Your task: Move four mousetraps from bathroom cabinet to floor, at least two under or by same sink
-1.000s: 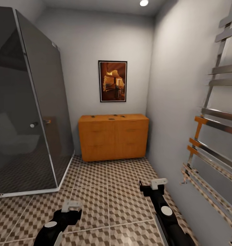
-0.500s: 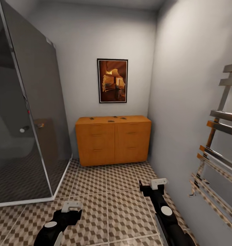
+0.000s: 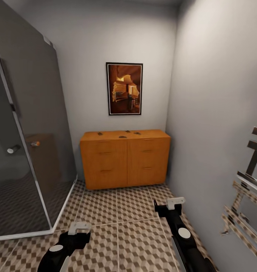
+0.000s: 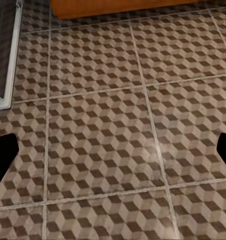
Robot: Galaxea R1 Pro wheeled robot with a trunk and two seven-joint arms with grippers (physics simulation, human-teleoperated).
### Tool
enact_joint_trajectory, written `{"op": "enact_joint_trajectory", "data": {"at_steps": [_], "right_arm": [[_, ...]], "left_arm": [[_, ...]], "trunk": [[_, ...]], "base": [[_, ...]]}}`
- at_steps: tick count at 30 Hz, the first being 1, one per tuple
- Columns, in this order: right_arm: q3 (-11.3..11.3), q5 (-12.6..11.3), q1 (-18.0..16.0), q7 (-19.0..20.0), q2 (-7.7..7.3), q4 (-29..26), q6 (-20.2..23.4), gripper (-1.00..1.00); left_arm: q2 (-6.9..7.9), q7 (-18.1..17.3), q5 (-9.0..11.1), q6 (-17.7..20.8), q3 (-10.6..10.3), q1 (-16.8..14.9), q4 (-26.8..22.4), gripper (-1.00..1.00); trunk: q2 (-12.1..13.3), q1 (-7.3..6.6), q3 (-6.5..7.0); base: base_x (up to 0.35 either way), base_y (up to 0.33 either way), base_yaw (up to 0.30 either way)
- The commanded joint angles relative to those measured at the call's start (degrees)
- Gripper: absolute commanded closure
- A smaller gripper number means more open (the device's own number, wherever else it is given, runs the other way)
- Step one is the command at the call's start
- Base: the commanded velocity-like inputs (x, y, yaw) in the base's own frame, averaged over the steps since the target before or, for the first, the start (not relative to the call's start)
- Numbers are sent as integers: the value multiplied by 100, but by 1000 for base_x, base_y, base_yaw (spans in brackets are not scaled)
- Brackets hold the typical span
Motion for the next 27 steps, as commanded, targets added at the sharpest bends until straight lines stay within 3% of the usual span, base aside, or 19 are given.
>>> {"op": "enact_joint_trajectory", "data": {"at_steps": [1,27], "right_arm": [[11,60,-3,-29,-1,-9,44,-100],[7,69,-3,-38,-9,-6,34,-100]], "left_arm": [[2,34,8,28,-10,-4,-7,-100],[2,34,8,28,-9,-4,-6,-100]], "trunk": [[-3,3,-7],[-3,3,-7]], "base": [[333,0,0],[333,0,0]]}}
